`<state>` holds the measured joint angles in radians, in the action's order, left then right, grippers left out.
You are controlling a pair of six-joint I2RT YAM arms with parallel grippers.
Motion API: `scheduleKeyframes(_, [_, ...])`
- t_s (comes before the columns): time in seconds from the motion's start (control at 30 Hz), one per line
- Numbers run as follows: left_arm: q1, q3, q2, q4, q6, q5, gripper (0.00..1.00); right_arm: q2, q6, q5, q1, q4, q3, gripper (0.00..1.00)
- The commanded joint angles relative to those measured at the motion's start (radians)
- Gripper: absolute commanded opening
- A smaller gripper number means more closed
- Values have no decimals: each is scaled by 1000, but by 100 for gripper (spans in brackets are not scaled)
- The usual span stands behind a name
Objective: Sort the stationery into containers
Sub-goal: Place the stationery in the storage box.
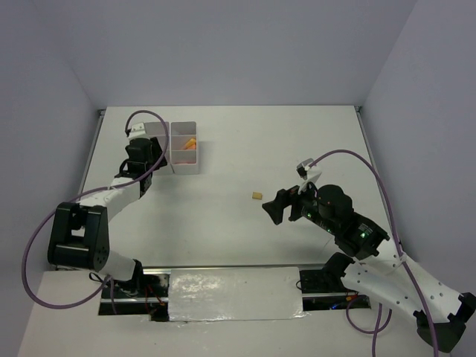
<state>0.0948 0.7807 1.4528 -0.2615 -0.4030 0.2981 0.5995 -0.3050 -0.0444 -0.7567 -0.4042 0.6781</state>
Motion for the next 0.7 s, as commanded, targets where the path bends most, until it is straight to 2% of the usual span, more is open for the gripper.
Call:
scheduleKeyframes(0.0, [0,-8,4,-81,-23,-10,65,-4,14,1,3,53,8,100])
scheduleKeyframes(0.1, [0,-11,4,-88,-20,-13,72,0,15,5,3,56,5,100])
scheduleKeyframes(0.47, [-10,46,50,-78,-37,-48,76,-14,17,11,3,50,5,100])
scheduleKeyframes(0.6, [25,40,-81,-21,-33,7,87,-7,17,2,3,51,8,100])
scheduleKeyframes(0.67, [98,55,-162,69,-23,58,94,-4,10,-9,3,51,9,100])
